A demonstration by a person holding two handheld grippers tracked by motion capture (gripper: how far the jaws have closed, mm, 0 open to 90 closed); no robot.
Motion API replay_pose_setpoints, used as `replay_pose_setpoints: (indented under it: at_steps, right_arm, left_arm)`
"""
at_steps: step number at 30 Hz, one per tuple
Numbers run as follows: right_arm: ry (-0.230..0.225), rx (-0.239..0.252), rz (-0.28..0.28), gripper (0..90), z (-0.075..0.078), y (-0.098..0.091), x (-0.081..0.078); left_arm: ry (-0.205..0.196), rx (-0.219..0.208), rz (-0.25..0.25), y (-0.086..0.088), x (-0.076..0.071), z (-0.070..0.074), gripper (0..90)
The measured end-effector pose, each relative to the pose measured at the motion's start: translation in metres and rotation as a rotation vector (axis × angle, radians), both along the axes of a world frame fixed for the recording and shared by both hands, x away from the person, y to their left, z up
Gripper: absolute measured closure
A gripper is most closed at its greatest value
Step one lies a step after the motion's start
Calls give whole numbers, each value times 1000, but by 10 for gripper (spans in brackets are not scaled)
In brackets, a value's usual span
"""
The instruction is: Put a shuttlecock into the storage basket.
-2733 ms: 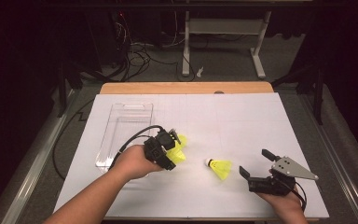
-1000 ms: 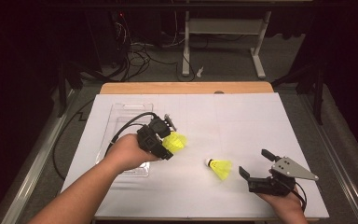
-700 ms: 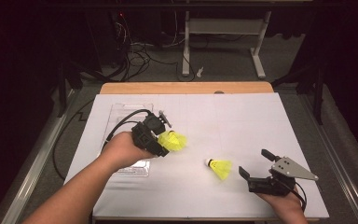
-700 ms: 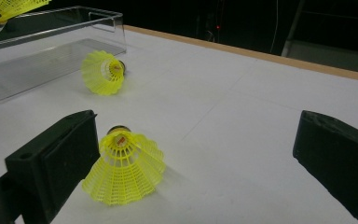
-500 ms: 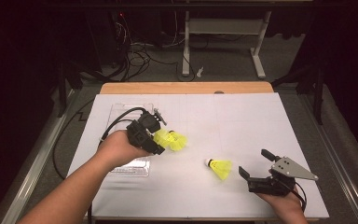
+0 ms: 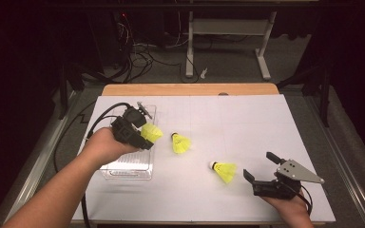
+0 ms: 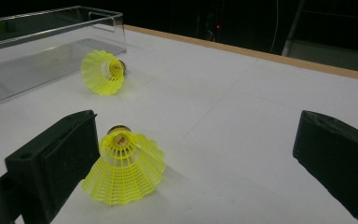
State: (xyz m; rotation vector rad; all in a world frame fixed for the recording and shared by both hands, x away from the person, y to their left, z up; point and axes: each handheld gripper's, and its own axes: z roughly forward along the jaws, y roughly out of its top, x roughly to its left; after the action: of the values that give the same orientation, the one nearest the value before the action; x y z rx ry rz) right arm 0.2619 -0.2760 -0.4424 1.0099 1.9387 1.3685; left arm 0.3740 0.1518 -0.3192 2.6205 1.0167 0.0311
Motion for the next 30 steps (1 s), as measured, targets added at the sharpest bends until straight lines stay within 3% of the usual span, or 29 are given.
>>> replay_pose_setpoints:
  at_steps: [18,30]
  right_arm:
    - [0,-1,-2,7,0,0,-1]
    - [1,-1,-1,7,0,0,-1]
  left_arm:
    - [20,15,112,37,13,-11,557]
    - [26,20,164,49,22,-19,555]
